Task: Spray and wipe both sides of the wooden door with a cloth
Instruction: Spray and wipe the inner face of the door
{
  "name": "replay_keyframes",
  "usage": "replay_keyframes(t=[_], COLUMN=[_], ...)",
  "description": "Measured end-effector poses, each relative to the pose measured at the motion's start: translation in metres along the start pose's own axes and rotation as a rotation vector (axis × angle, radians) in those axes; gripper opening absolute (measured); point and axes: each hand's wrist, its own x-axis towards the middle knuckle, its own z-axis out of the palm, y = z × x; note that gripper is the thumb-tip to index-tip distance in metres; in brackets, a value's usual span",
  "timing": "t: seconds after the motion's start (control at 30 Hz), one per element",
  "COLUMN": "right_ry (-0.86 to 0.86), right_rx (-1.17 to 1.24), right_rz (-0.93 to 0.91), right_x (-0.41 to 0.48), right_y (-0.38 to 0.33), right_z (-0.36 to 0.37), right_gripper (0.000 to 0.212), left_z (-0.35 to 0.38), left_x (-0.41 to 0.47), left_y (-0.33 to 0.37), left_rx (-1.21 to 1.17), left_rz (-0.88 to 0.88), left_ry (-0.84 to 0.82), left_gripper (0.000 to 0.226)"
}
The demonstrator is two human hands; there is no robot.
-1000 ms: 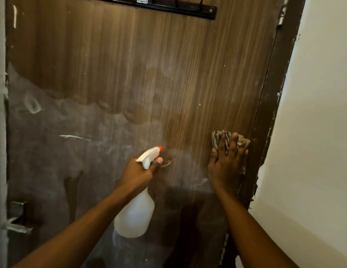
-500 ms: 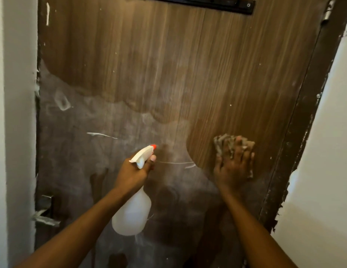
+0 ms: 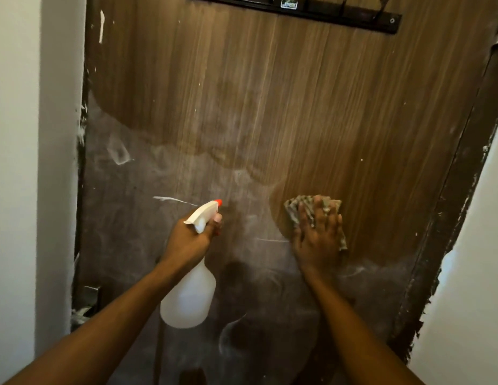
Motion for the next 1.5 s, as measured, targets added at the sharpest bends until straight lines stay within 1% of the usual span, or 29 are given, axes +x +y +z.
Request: replay_keyframes(t=[0.07, 0.1, 0.13, 0.2, 0.27, 0.33, 0.4, 0.43, 0.5, 0.57, 0.67, 0.73, 0.8, 0.87, 0.93, 0.97, 1.0, 1.1, 1.13, 1.17, 1.2, 1.27, 1.33, 1.37, 1.43, 1.47, 1.5], right_ry=[0.051, 0.076, 0.088, 0.069, 0.031, -0.014, -0.026, -0.023, 0.006, 0.048, 0.111, 0.108, 0.063, 0.000, -0.034, -0.029, -0.009, 0.067, 0.087, 0.106, 0.112, 0.116, 0.094, 0.059, 0.031, 0.040, 0.055], right_rx=[0.026, 0.037, 0.045, 0.050, 0.037, 0.027, 0.027, 0.026, 0.014, 0.000, 0.017, 0.041, 0.056, 0.050, 0.039, 0.034, 0.027, 0.020, 0.043, 0.061, 0.076, 0.100, 0.104, 0.106, 0.098, 0.092, 0.089], right_rz=[0.168, 0.188, 0.168, 0.064, -0.045, -0.142, -0.178, -0.142, 0.015, 0.128, 0.147, 0.083, -0.043, -0.170, -0.235, -0.214, -0.145, 0.185, 0.242, 0.239, 0.185, -0.025, -0.246, -0.332, -0.457, -0.488, -0.479], right_x=[0.030, 0.046, 0.057, 0.065, 0.052, 0.024, 0.000, -0.006, 0.000, 0.025, 0.062, 0.069, 0.057, 0.032, 0.008, 0.001, 0.000, 0.035, 0.054, 0.072, 0.085, 0.094, 0.078, 0.064, 0.039, 0.032, 0.029], right_y=[-0.022, -0.039, -0.056, -0.087, -0.105, -0.104, -0.087, -0.078, -0.067, -0.076, -0.122, -0.158, -0.185, -0.194, -0.183, -0.174, -0.164, -0.164, -0.177, -0.194, -0.212, -0.246, -0.265, -0.265, -0.252, -0.240, -0.228], right_z=[0.000, 0.000, 0.002, 0.010, 0.019, 0.021, 0.021, 0.019, 0.016, 0.018, 0.020, 0.028, 0.037, 0.041, 0.044, 0.043, 0.043, 0.038, 0.036, 0.035, 0.036, 0.046, 0.057, 0.060, 0.062, 0.062, 0.062], right_gripper=[0.051, 0.051, 0.051, 0.051, 0.051, 0.051, 0.051, 0.052, 0.052, 0.052, 0.051, 0.050, 0.052, 0.055, 0.054, 0.051, 0.049, 0.050, 0.051, 0.051, 0.051, 0.050, 0.050, 0.050, 0.052, 0.053, 0.054], left_z=[-0.009, -0.013, -0.016, -0.024, -0.033, -0.041, -0.049, -0.054, -0.063, -0.074, -0.086, -0.096, -0.107, -0.119, -0.131, -0.136, -0.141, -0.159, -0.165, -0.168, -0.172, -0.177, -0.179, -0.180, -0.185, -0.189, -0.191], left_x=[0.006, 0.010, 0.014, 0.022, 0.027, 0.030, 0.031, 0.032, 0.034, 0.039, 0.043, 0.044, 0.044, 0.045, 0.045, 0.044, 0.042, 0.041, 0.042, 0.043, 0.046, 0.051, 0.053, 0.052, 0.050, 0.048, 0.047], left_y=[-0.001, -0.001, -0.001, -0.003, -0.005, -0.009, -0.013, -0.016, -0.018, -0.019, -0.017, -0.014, -0.015, -0.017, -0.022, -0.023, -0.024, -0.027, -0.026, -0.026, -0.024, -0.021, -0.020, -0.020, -0.019, -0.018, -0.019], left_rx=[-0.005, -0.010, -0.015, -0.017, -0.012, -0.007, -0.003, -0.002, -0.006, -0.019, -0.043, -0.055, -0.056, -0.051, -0.052, -0.050, -0.050, -0.051, -0.042, -0.032, -0.029, -0.028, -0.018, -0.011, -0.003, -0.001, 0.001], left_rz=[-0.010, -0.013, -0.019, -0.023, -0.016, -0.022, -0.024, -0.025, -0.014, 0.000, 0.002, 0.006, 0.021, 0.017, -0.001, -0.006, -0.008, -0.026, -0.037, -0.044, -0.050, -0.046, -0.031, -0.031, -0.037, -0.039, -0.044], left_ry=[0.012, 0.024, 0.034, 0.046, 0.043, 0.030, 0.018, 0.014, -0.002, -0.011, -0.004, 0.001, -0.002, -0.003, -0.011, -0.016, -0.017, -0.009, -0.001, 0.011, 0.025, 0.056, 0.069, 0.081, 0.100, 0.106, 0.115], left_gripper=[0.073, 0.071, 0.067, 0.057, 0.056, 0.056, 0.053, 0.052, 0.049, 0.049, 0.054, 0.060, 0.069, 0.074, 0.076, 0.075, 0.075, 0.070, 0.067, 0.063, 0.061, 0.056, 0.046, 0.044, 0.050, 0.057, 0.063])
